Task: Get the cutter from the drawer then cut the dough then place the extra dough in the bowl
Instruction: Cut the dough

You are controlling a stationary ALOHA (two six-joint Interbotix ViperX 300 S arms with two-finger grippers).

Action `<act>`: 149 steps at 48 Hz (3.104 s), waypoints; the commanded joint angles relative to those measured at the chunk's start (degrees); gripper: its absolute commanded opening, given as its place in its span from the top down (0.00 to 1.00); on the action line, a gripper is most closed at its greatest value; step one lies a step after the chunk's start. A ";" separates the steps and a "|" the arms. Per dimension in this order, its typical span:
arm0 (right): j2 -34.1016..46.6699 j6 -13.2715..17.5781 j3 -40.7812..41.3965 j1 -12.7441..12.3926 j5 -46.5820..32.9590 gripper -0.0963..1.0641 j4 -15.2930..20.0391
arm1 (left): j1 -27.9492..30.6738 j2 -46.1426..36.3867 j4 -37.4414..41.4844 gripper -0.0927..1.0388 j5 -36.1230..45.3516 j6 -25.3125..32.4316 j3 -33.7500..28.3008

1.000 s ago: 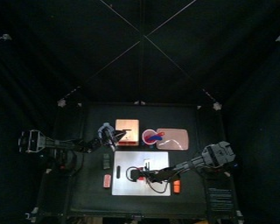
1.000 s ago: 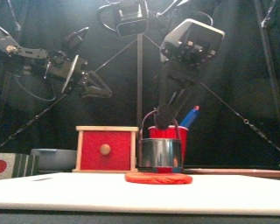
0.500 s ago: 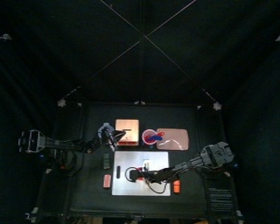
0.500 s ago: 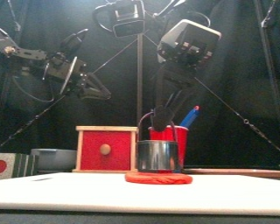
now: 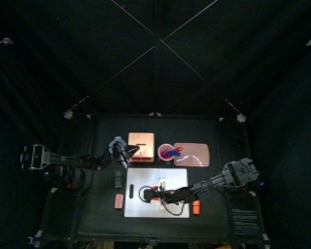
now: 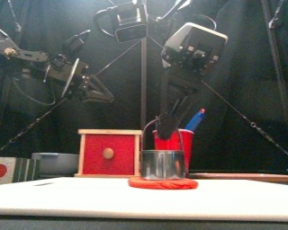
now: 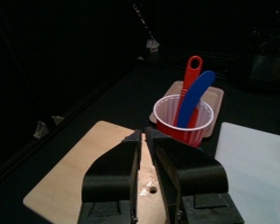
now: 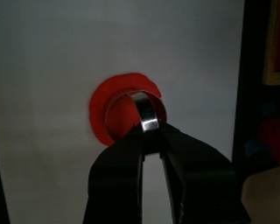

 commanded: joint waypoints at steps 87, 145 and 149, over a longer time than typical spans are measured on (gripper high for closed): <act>-12.13 -26.72 43.95 -6.59 -88.95 0.26 34.54 | -26.02 27.07 0.53 0.31 -16.17 -12.74 -10.11; -4.22 -29.09 39.29 -5.63 -91.49 0.29 37.79 | -29.18 35.60 -0.53 0.16 -12.22 -15.82 -14.41; -3.43 -29.09 39.11 -5.54 -91.49 0.34 37.79 | -29.18 35.68 -0.53 0.16 -12.13 -15.64 -14.41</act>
